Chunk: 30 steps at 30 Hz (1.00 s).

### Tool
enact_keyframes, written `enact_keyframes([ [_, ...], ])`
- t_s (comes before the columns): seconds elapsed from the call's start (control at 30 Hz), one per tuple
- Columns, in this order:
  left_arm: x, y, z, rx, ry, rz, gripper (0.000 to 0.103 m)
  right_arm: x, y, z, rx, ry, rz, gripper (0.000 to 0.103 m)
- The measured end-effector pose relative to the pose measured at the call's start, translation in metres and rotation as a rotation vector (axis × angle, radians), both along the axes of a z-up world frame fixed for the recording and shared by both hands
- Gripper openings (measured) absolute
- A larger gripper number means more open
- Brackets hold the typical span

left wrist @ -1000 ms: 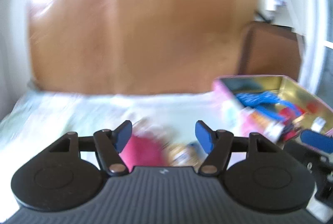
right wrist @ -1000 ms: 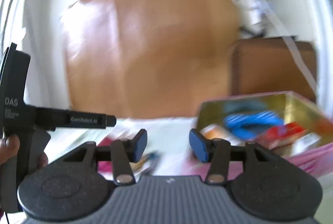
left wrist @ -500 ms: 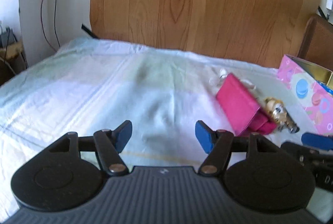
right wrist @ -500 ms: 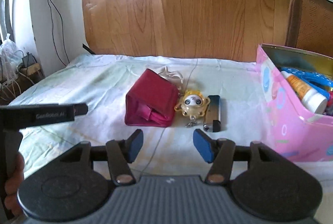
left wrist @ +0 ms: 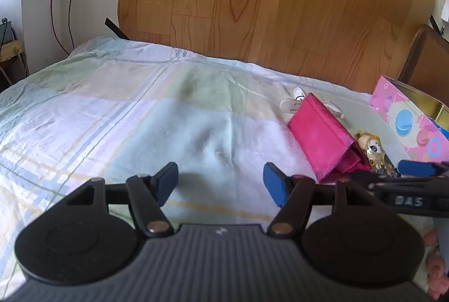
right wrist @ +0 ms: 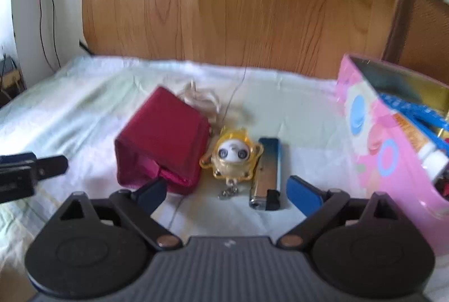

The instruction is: Organize rigid objects

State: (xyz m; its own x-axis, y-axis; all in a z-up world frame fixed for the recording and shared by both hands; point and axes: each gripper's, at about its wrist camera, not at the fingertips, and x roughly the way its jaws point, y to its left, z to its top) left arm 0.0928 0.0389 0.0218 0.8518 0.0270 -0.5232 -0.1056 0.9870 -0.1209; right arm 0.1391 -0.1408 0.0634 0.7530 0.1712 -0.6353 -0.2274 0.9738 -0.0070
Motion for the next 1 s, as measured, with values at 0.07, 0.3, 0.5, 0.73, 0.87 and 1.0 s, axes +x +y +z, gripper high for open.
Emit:
enact_keyframes([
  [0.07, 0.000, 0.000, 0.000, 0.002, -0.002, -0.002, 0.069, 0.005, -0.003, -0.002, 0.033, 0.025, 0.016, 0.086],
  [0.3, 0.000, 0.000, 0.001, 0.002, -0.001, -0.005, 0.069, -0.016, 0.004, -0.001, -0.004, -0.036, 0.058, 0.009],
  [0.5, 0.000, 0.001, 0.000, -0.002, -0.001, -0.005, 0.069, -0.034, 0.006, 0.000, -0.055, -0.066, 0.119, 0.007],
  [0.73, 0.001, 0.002, 0.000, -0.006, -0.001, -0.007, 0.069, -0.052, 0.003, 0.009, -0.029, -0.129, 0.106, 0.072],
  [0.87, 0.001, 0.003, 0.000, -0.008, 0.000, -0.009, 0.069, -0.041, 0.007, 0.014, -0.063, -0.154, 0.110, 0.081],
  [1.0, 0.001, 0.003, 0.000, -0.007, 0.000, -0.011, 0.069, -0.018, 0.016, 0.006, -0.103, -0.113, 0.143, 0.077],
])
